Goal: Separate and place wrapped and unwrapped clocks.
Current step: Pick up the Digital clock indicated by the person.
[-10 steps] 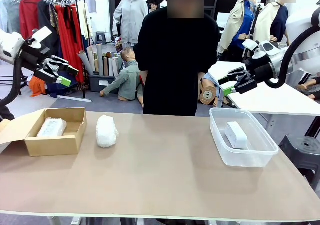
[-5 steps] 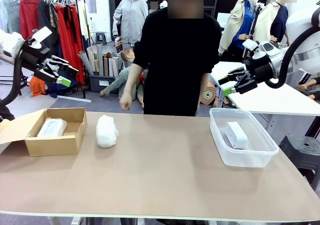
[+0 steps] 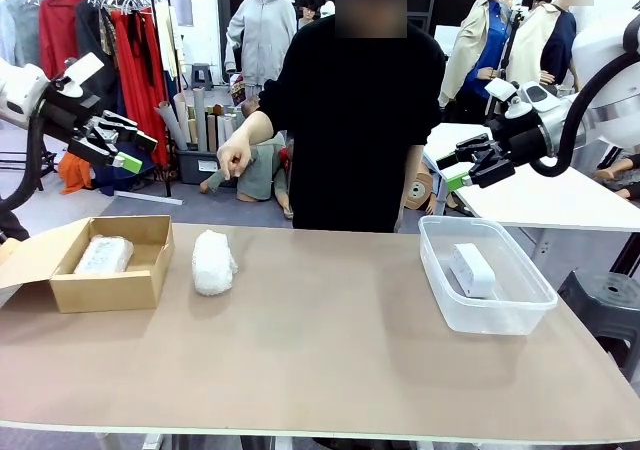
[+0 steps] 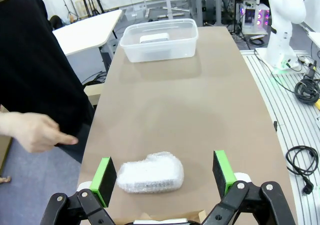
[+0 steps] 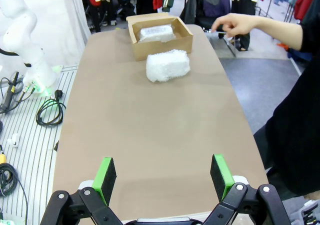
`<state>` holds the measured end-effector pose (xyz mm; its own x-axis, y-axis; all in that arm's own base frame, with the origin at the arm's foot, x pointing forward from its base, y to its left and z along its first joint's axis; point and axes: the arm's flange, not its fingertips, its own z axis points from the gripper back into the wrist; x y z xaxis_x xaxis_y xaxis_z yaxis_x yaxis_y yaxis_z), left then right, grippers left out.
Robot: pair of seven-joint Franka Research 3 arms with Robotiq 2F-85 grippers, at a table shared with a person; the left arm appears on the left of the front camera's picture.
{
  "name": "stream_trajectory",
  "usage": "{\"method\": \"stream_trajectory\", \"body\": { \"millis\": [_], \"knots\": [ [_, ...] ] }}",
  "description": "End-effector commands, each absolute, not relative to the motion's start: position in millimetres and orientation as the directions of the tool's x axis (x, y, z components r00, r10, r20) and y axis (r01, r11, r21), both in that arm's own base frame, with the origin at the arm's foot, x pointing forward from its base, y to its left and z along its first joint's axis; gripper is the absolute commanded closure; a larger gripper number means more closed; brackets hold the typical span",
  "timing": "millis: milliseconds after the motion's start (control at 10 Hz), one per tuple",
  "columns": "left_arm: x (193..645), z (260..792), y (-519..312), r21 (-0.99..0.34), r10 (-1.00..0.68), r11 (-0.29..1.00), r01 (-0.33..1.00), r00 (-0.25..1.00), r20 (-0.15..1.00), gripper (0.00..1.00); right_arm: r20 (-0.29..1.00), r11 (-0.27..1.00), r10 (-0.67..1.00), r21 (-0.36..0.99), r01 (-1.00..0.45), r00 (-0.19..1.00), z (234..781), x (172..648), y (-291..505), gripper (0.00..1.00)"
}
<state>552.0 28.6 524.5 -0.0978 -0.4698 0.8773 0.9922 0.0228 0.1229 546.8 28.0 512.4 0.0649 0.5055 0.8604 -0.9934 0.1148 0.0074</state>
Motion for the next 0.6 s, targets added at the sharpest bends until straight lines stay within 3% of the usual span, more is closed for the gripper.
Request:
{"method": "stream_trajectory", "body": {
  "millis": [0, 500],
  "knots": [
    [550.2, 527.4, 29.8, 0.126, -0.470, 0.021, 0.992, -0.101, 0.877, 0.00, 0.860, 0.114, 0.507, 0.004, -0.993, 0.062, 513.8, 546.3, 28.2, 0.00],
    [550.2, 527.4, 29.8, 0.126, -0.470, 0.021, 0.992, -0.101, 0.877, 0.00, 0.860, 0.114, 0.507, 0.004, -0.993, 0.062, 513.8, 546.3, 28.2, 0.00]
  ]
}}
